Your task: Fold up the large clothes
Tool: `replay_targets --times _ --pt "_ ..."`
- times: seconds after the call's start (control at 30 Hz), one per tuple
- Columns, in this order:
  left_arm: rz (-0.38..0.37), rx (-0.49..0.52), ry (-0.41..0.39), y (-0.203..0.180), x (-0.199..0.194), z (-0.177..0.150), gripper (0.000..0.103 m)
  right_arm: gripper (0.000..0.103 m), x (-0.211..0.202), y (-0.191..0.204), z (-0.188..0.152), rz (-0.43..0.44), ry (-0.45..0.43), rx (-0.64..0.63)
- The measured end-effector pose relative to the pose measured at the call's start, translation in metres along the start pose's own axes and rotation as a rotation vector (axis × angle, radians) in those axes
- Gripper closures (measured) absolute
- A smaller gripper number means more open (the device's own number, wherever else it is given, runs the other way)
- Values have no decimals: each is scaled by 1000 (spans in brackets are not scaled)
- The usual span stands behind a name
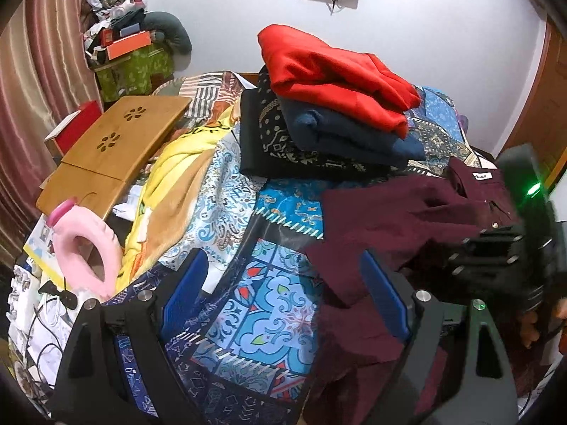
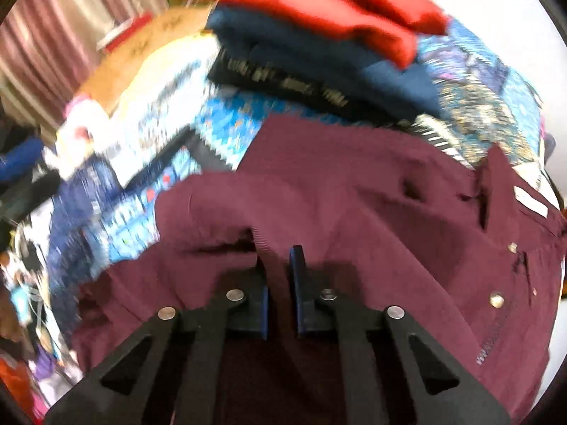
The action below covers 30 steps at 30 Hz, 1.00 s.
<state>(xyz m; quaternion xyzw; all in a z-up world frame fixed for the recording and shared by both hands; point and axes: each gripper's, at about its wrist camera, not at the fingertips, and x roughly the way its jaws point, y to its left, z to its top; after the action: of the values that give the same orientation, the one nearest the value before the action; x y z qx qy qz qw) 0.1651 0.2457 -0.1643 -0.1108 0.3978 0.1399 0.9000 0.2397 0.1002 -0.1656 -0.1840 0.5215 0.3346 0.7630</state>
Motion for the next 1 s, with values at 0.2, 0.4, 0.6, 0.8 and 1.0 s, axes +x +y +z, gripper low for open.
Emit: replay_targets --times 0.2,0.4,0.6,0.8,1.0 --pt "-6 19 24 -14 9 0 15 96 -68 -41 -13 -18 -197 156" --pt "-39 72 76 -42 26 -3 15 95 -131 -81 -48 -112 -389 302" --pt "-68 131 178 -73 56 -18 15 96 -160 -131 -97 -168 -455 510" --pt "-48 206 260 -96 76 -38 15 95 -162 -181 -153 -218 -425 718" --pt "-46 188 280 -94 80 -37 15 95 -143 -204 -185 -244 -287 763"
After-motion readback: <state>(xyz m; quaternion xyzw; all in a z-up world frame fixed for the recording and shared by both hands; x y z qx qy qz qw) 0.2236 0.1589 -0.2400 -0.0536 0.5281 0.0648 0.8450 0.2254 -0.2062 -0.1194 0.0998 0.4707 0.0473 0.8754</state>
